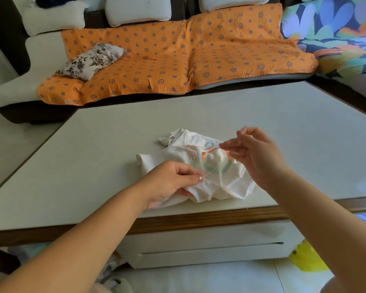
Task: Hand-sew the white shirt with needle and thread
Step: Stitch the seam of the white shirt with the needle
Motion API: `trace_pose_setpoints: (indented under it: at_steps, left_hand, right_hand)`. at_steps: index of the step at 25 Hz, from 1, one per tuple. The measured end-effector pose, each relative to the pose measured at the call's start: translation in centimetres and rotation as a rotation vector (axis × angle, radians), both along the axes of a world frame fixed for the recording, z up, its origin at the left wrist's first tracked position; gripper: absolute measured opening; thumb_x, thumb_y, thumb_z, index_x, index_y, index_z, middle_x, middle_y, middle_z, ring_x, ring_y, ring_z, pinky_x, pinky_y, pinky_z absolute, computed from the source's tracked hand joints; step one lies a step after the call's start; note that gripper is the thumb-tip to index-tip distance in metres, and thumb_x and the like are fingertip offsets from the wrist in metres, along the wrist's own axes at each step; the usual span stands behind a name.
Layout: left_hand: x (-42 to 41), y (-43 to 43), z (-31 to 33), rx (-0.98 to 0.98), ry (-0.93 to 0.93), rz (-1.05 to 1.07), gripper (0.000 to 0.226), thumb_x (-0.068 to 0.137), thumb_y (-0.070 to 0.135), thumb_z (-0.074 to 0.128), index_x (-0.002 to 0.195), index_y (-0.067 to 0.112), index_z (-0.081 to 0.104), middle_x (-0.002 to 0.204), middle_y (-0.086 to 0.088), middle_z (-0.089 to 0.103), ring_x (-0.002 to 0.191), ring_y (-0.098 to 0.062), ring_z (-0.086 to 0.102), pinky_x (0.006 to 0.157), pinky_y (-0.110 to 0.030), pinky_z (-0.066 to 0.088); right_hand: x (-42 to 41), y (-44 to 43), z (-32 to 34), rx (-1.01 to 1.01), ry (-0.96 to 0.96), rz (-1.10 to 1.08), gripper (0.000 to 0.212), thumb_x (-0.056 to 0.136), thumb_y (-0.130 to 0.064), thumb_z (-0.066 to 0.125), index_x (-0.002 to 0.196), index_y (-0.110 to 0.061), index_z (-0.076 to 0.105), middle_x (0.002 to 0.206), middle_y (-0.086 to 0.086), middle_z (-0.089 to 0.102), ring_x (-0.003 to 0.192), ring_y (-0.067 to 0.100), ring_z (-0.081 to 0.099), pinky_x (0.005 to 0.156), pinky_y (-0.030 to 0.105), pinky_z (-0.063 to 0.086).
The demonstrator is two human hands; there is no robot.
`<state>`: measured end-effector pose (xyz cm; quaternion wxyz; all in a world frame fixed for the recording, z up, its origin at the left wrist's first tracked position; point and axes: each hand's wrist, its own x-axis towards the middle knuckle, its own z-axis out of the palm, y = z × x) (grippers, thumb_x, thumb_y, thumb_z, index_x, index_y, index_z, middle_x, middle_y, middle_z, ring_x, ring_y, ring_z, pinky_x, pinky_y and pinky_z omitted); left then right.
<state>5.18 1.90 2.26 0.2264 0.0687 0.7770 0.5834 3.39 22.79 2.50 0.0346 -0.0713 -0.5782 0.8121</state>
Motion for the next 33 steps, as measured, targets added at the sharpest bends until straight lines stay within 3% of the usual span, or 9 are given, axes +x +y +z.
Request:
trace_pose_setpoints:
  at_steps: [5, 7, 11, 16, 19, 22, 25, 29, 33]
  left_hand:
    - [-0.7, -1.6, -1.2, -0.018, -0.008, -0.079, 0.010, 0.086, 0.019, 0.071, 0.094, 0.018, 0.077, 0.092, -0.004, 0.071, 0.090, -0.018, 0.062, 0.081, -0.028, 0.056]
    - [-0.9, -2.2, -1.3, 0.004, -0.021, -0.107, 0.021, 0.076, 0.032, 0.079, 0.093, 0.019, 0.079, 0.091, -0.004, 0.071, 0.092, -0.024, 0.062, 0.089, -0.042, 0.052]
    - [-1.4, -3.1, -1.4, 0.023, -0.061, -0.126, 0.048, 0.060, 0.050, 0.084, 0.097, 0.020, 0.079, 0.095, -0.010, 0.072, 0.090, -0.028, 0.062, 0.083, -0.042, 0.034]
    - [-1.0, -2.6, -0.9, 0.073, -0.038, -0.093, 0.016, 0.084, 0.023, 0.074, 0.096, 0.013, 0.076, 0.092, -0.009, 0.072, 0.088, -0.017, 0.066, 0.081, -0.029, 0.056]
    - [-0.5, -1.8, -0.3, 0.164, -0.019, 0.006, 0.009, 0.090, 0.014, 0.067, 0.096, 0.012, 0.074, 0.090, -0.003, 0.072, 0.086, -0.012, 0.067, 0.073, -0.024, 0.059]
    - [-0.2, -1.1, 0.3, 0.185, 0.019, 0.036, 0.011, 0.090, 0.015, 0.067, 0.098, 0.011, 0.074, 0.091, -0.004, 0.072, 0.084, -0.014, 0.067, 0.069, -0.024, 0.059]
    - [-0.1, -1.1, 1.4, 0.171, 0.076, 0.042, 0.013, 0.088, 0.015, 0.070, 0.098, 0.011, 0.076, 0.092, -0.006, 0.074, 0.082, -0.017, 0.068, 0.068, -0.025, 0.059]
    - [-1.6, -2.0, 1.6, -0.043, 0.228, -0.003, 0.009, 0.086, 0.014, 0.073, 0.089, 0.021, 0.076, 0.085, 0.007, 0.076, 0.076, -0.002, 0.070, 0.065, -0.013, 0.052]
    - [-2.4, -2.0, 0.4, -0.032, 0.305, 0.066, 0.011, 0.089, 0.011, 0.068, 0.087, 0.020, 0.075, 0.075, 0.012, 0.073, 0.071, -0.003, 0.068, 0.063, -0.015, 0.052]
  right_hand:
    - [-0.8, 0.3, -0.9, 0.519, 0.081, -0.236, 0.008, 0.098, -0.023, 0.051, 0.091, -0.026, 0.052, 0.076, -0.001, 0.073, 0.087, 0.019, 0.070, 0.084, 0.036, 0.051]
    - [-1.0, 0.4, -1.3, 0.689, 0.119, -0.264, 0.006, 0.098, -0.023, 0.050, 0.093, -0.026, 0.051, 0.076, -0.005, 0.071, 0.083, 0.015, 0.068, 0.074, 0.031, 0.050]
    - [-1.5, 0.9, -1.6, 0.977, 0.104, -0.246, 0.007, 0.099, -0.022, 0.044, 0.097, -0.024, 0.050, 0.079, -0.006, 0.069, 0.068, 0.011, 0.060, 0.053, 0.025, 0.039]
    - [0.7, -0.4, -0.2, 0.985, 0.095, -0.186, 0.007, 0.097, -0.020, 0.049, 0.092, -0.020, 0.054, 0.079, -0.004, 0.072, 0.070, 0.013, 0.065, 0.057, 0.026, 0.045]
    - [3.4, -2.8, 2.0, 0.793, 0.083, -0.045, 0.005, 0.096, -0.016, 0.051, 0.092, -0.015, 0.054, 0.080, -0.002, 0.075, 0.053, 0.019, 0.062, 0.049, 0.029, 0.046]
    - [5.5, -4.3, 3.3, 0.586, -0.133, 0.167, 0.006, 0.097, -0.016, 0.053, 0.093, -0.010, 0.053, 0.089, 0.005, 0.074, 0.060, 0.028, 0.071, 0.053, 0.027, 0.052]
    - [5.7, -4.0, 4.5, 0.660, -0.114, 0.168, 0.009, 0.098, -0.016, 0.052, 0.093, -0.009, 0.053, 0.089, 0.014, 0.073, 0.066, 0.026, 0.074, 0.057, 0.020, 0.055]
    - [3.9, -3.0, 3.8, 0.777, -0.028, 0.170, 0.008, 0.099, -0.014, 0.047, 0.096, -0.008, 0.054, 0.080, 0.009, 0.073, 0.065, 0.024, 0.073, 0.062, 0.026, 0.059]
    - [2.3, -2.4, 1.9, 0.809, -0.025, 0.177, 0.009, 0.099, -0.015, 0.047, 0.094, -0.012, 0.053, 0.073, 0.005, 0.074, 0.060, 0.022, 0.073, 0.061, 0.024, 0.057]
